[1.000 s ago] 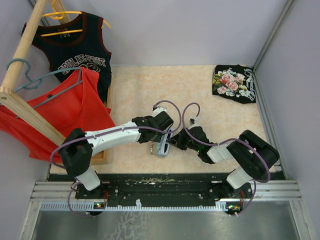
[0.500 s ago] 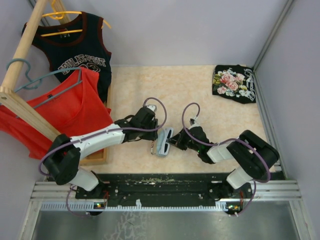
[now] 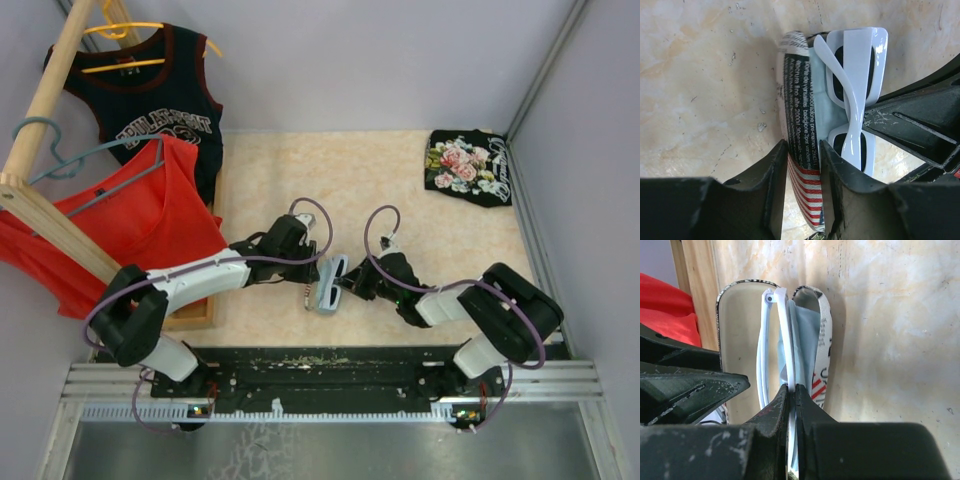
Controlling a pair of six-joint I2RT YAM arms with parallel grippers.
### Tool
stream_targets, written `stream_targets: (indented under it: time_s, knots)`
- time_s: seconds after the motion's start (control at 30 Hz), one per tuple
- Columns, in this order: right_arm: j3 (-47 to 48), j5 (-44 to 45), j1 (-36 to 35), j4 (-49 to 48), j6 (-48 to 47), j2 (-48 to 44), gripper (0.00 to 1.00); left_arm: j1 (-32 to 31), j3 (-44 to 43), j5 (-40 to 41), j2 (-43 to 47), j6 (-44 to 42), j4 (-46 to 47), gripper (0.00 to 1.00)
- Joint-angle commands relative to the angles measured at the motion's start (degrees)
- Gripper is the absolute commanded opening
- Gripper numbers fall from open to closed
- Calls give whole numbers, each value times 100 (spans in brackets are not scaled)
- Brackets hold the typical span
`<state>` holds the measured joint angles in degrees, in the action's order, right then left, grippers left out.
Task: Organize the sunglasses
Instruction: Place the sunglasses in the sunglasses case.
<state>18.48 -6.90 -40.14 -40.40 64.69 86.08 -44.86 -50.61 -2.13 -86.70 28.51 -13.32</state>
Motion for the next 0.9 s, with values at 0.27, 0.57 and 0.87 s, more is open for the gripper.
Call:
stream_targets:
  time_s: [0.27, 0.57, 0.87]
  knots:
    - [417, 76, -73, 501, -440, -604, 0, 21, -178, 9, 71, -74, -177, 32]
    - [667, 169, -115, 980, -484, -1006, 0, -11, -363, 392, 226, -9, -538, 29]
    - [796, 483, -378, 1136, -408, -906, 0, -148, -398, 982, 367, 322, -813, 30]
